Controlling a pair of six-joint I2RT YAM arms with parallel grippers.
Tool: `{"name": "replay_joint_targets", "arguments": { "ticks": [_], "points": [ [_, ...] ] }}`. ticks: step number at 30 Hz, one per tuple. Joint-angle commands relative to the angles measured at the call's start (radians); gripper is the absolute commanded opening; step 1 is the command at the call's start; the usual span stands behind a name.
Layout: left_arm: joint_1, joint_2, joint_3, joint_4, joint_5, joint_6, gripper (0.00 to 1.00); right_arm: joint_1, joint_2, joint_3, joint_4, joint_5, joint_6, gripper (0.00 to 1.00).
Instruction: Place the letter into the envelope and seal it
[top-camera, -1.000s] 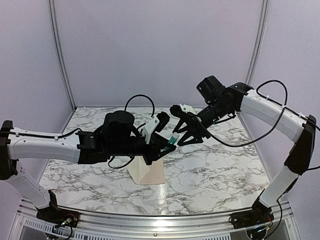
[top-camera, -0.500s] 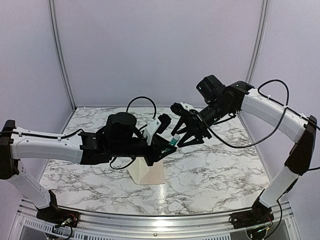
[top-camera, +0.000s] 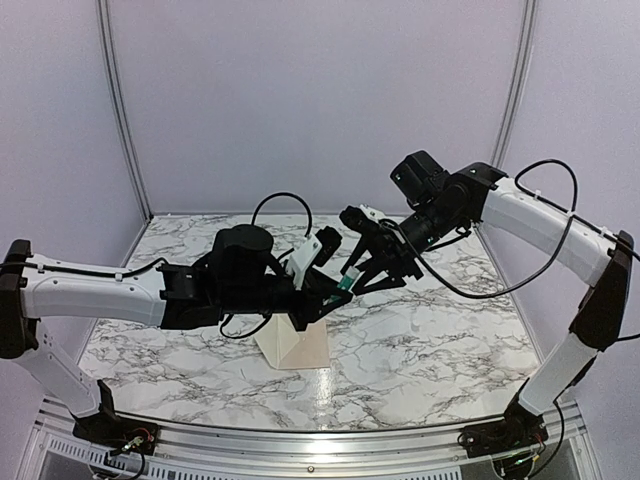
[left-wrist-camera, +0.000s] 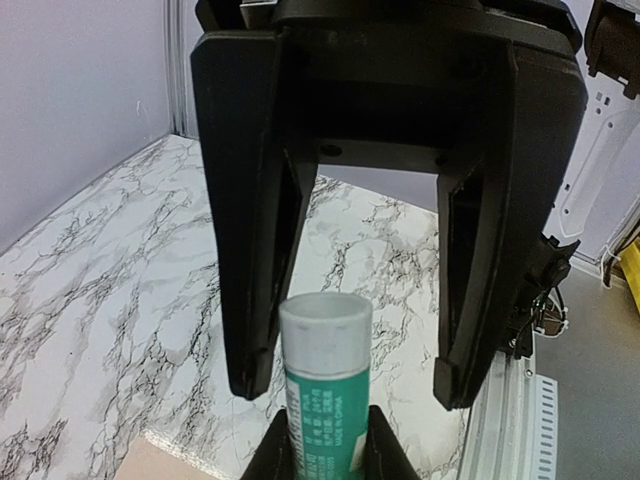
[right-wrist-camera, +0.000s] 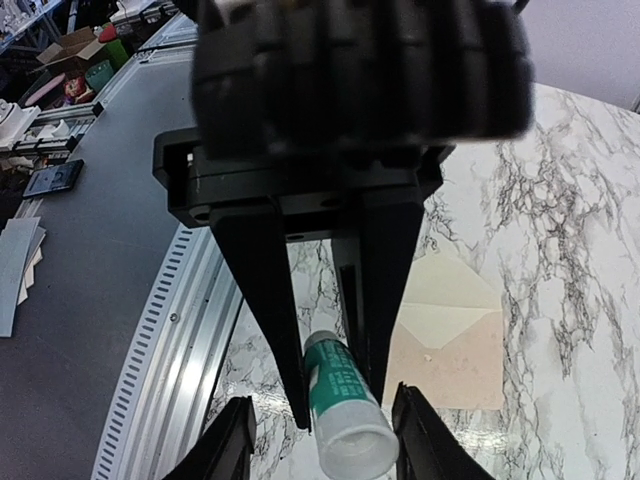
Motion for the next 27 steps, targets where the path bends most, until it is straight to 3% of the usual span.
{"name": "replay_joint_targets", "arguments": {
  "ticks": [1, 20, 27],
  "points": [
    [0.006, 0.004, 0.005, 0.032, -0.022, 0.014, 0.07, 0.013, 0.003, 0.024, -0.013, -0.031, 0.003, 0.40],
    [0.010, -0.001, -0.002, 0.036, -0.039, 0.012, 0.07, 0.027, 0.017, -0.003, 0.015, -0.039, 0.039, 0.37],
    [0.011, -0.010, -0.011, 0.040, -0.046, 0.014, 0.07, 0.031, 0.029, 0.000, 0.016, -0.037, 0.050, 0.26]
  ]
}}
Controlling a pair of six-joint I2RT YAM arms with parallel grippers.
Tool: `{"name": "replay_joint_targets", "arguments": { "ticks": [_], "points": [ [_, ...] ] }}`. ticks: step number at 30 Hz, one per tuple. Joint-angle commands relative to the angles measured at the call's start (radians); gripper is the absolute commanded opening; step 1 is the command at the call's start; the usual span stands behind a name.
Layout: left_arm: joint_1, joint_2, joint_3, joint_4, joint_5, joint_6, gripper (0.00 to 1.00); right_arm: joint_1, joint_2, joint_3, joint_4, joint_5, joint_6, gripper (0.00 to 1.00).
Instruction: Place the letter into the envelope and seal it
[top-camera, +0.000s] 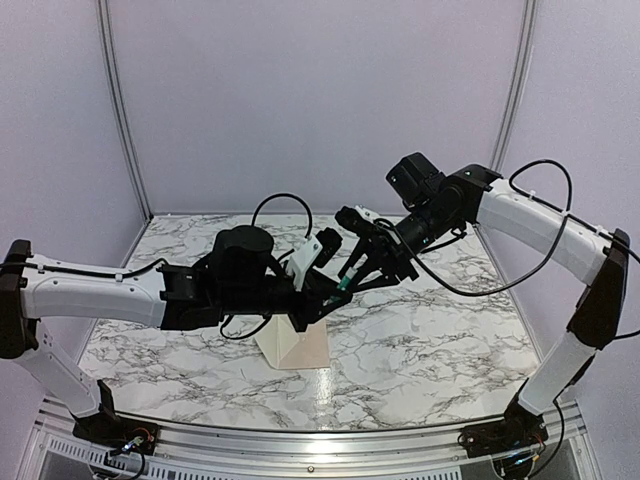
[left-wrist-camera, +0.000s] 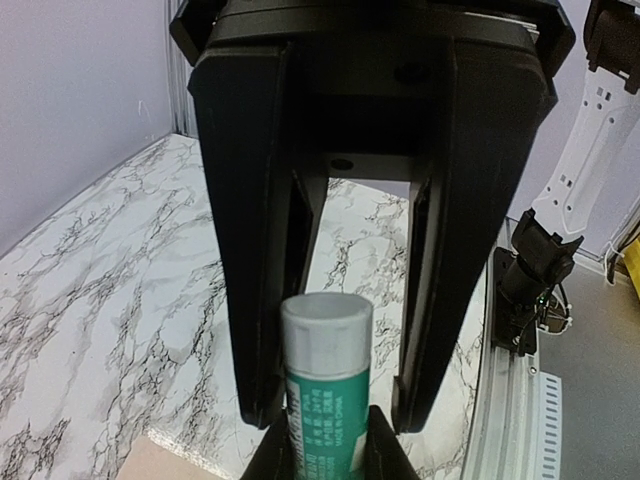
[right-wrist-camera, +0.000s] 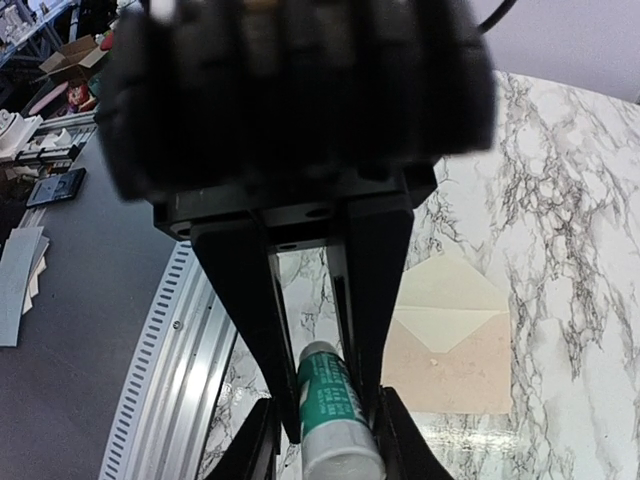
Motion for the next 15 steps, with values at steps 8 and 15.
{"name": "replay_joint_targets", "arguments": {
  "ticks": [8, 15],
  "points": [
    [0.011, -0.030, -0.030, 0.045, -0.057, 0.011, 0.08, 0.022, 0.025, 0.006, -0.009, -0.007, 0.021, 0.08],
    [0.011, -0.105, -0.113, 0.022, -0.159, 0.015, 0.45, 0.016, 0.041, 0.050, 0.003, 0.101, 0.052, 0.00]
  ]
}}
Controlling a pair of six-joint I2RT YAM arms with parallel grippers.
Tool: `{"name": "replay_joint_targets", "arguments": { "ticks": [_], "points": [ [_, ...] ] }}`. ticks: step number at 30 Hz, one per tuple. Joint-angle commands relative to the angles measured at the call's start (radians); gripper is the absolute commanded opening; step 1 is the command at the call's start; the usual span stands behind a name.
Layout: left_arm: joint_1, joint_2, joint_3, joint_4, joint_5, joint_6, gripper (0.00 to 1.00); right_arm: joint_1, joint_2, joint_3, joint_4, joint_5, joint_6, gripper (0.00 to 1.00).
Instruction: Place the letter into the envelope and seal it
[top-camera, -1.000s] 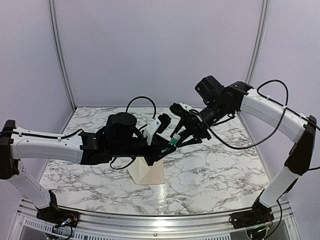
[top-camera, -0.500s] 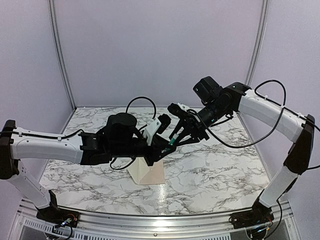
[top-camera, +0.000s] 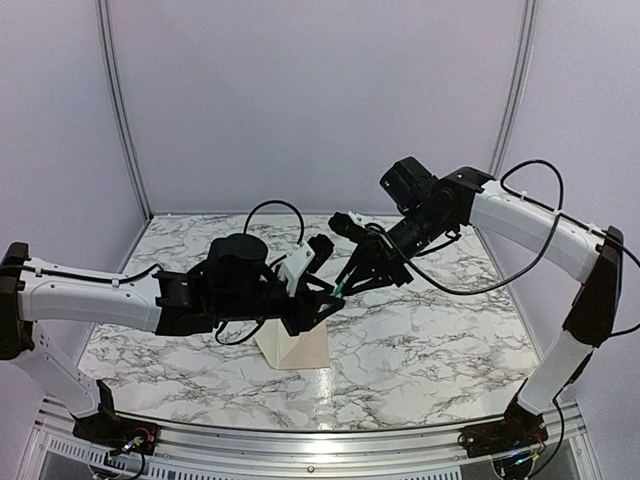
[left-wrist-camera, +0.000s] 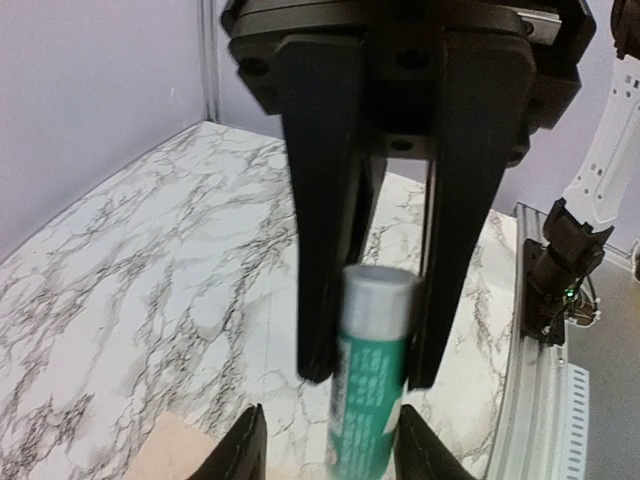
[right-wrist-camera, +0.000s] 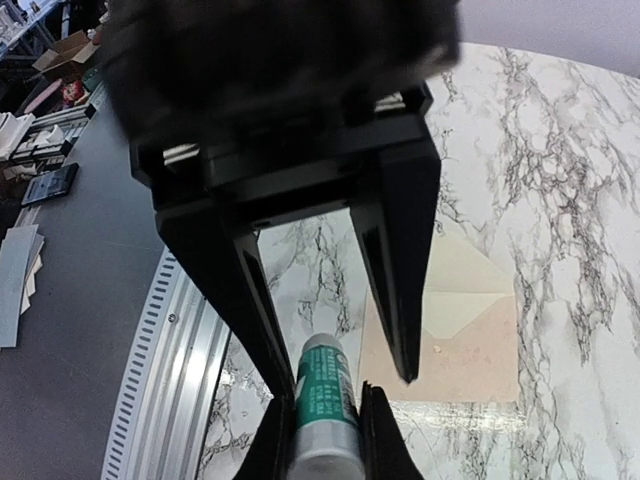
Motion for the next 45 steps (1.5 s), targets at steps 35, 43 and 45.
{"name": "replay_joint_targets", "arguments": {
  "ticks": [35, 43, 45],
  "points": [
    [0.521, 0.436, 0.249, -0.274, 0.379, -0.375, 0.14, -0.019, 0.192, 0.127, 0.129, 0.514, 0.083, 0.00],
    [0.522, 0.557, 0.371, -0.443, 0.473, -0.319, 0.05, 0.000, 0.346, 0.248, 0.120, 0.501, 0.076, 0.00],
    [0.522, 0.564, 0.372, -0.450, 0.504, -0.334, 0.04, 0.007, 0.381, 0.278, 0.117, 0.487, 0.077, 0.00]
  ]
}}
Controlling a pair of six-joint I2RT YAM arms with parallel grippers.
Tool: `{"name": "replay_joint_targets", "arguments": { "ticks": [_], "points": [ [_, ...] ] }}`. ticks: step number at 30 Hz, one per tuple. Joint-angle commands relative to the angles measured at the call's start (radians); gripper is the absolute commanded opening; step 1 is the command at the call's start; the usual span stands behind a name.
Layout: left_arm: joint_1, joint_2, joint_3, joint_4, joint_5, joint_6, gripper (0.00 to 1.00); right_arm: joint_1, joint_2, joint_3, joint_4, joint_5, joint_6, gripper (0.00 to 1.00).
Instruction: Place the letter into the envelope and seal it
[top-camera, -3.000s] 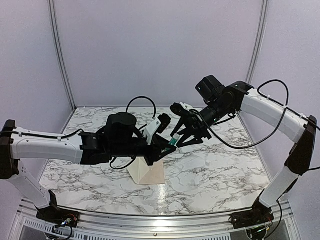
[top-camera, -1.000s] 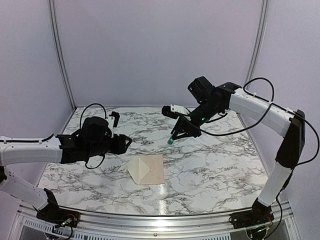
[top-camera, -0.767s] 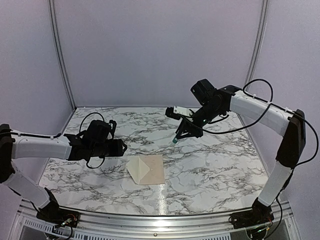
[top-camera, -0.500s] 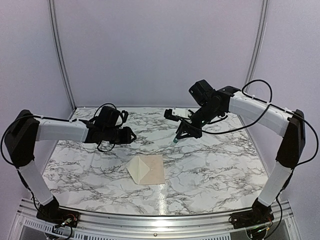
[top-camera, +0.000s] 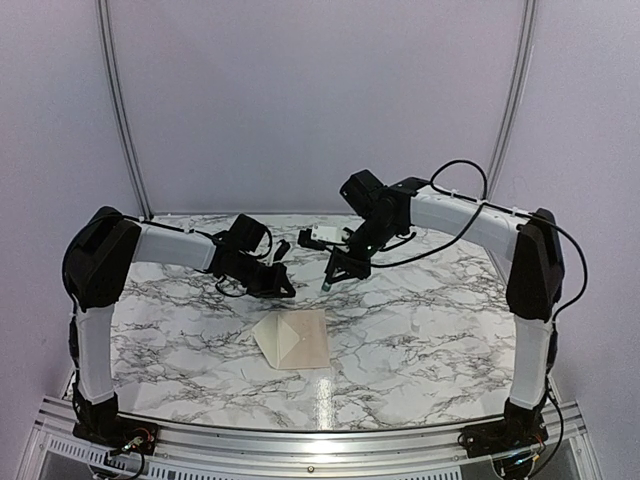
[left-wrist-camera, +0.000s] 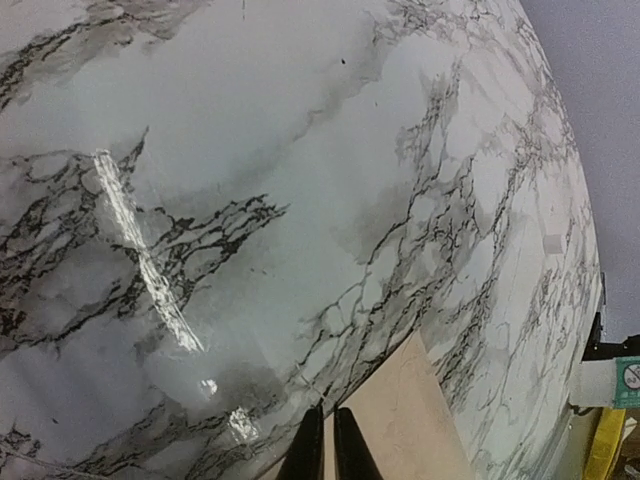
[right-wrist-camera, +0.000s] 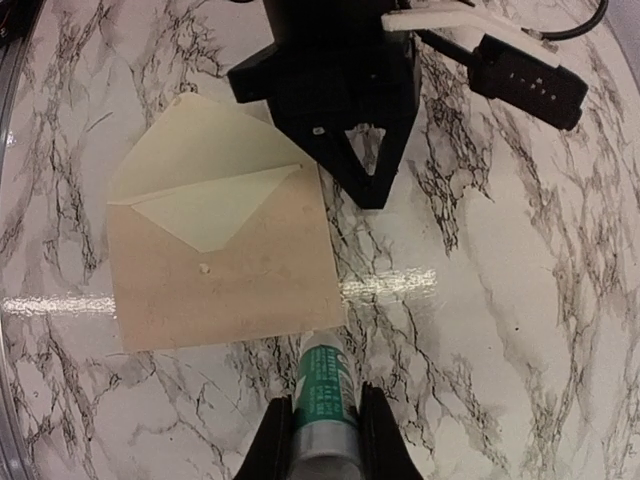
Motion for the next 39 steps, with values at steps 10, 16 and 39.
{"name": "replay_joint_targets", "arguments": {
  "ticks": [10, 16, 39],
  "points": [
    [0.004, 0.035, -0.022, -0.130, 0.104, -0.006, 0.02, 0.085, 0.167, 0.195, -0.044, -0.022, -0.009, 0.00],
    [0.002, 0.041, -0.034, -0.125, 0.113, -0.001, 0.02, 0.114, 0.179, 0.193, -0.058, -0.010, -0.013, 0.00],
    [0.000, 0.070, -0.052, -0.123, 0.089, -0.009, 0.00, 0.168, 0.259, 0.178, -0.111, 0.033, -0.033, 0.00]
  ]
}}
